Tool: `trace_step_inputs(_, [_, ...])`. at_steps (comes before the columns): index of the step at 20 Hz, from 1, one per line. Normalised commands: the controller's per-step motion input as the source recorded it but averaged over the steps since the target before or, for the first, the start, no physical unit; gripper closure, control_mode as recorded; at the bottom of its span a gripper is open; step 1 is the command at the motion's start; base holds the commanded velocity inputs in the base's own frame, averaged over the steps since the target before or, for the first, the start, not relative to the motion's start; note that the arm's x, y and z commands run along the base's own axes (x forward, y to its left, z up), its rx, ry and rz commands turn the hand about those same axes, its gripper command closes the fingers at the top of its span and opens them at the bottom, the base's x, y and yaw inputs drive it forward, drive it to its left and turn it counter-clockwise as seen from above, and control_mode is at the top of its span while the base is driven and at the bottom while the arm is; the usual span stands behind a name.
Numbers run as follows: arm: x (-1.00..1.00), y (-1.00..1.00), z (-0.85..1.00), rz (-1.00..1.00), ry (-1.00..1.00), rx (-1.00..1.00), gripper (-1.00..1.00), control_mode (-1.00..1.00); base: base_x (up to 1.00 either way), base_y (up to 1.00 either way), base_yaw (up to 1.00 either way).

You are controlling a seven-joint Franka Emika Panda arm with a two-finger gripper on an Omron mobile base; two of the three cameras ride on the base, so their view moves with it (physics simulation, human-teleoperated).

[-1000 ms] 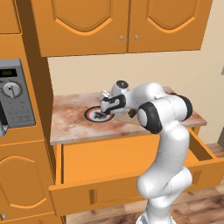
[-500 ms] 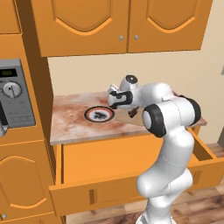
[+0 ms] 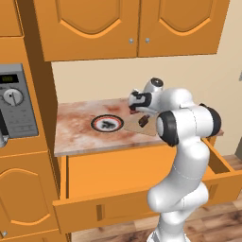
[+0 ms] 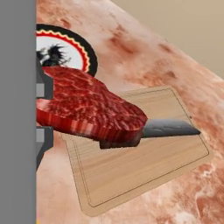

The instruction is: Pick up the knife from the drawer and place it on the cutting board. Then place the meat from the plate to the cutting board.

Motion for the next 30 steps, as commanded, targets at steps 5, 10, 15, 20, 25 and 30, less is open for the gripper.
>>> trace_step_inputs(5, [0.16, -0.65, 0.05, 0.00, 0.02, 0.00, 1.00, -1.00, 0.00, 0.00, 0.00])
trace_step_inputs(10, [0.30, -0.62, 0.01, 0.00, 0.00, 0.00, 1.00, -1.00, 0.00, 0.00, 0.00])
trace_step_inputs(15, [0.34, -0.37, -0.06, 0.04, 0.02, 0.00, 1.00, -1.00, 0.00, 0.00, 0.00])
trace_step_inputs(20, [0.36, -0.17, -0.28, 0.07, 0.04, 0.00, 1.00, -1.00, 0.00, 0.00, 0.00])
trace_step_inputs(25, [0.34, -0.13, -0.34, 0.08, 0.04, 0.00, 1.00, -1.00, 0.00, 0.00, 0.00])
trace_step_inputs(30, [0.37, -0.12, -0.37, 0.07, 0.02, 0.00, 1.00, -1.00, 0.00, 0.00, 0.00])
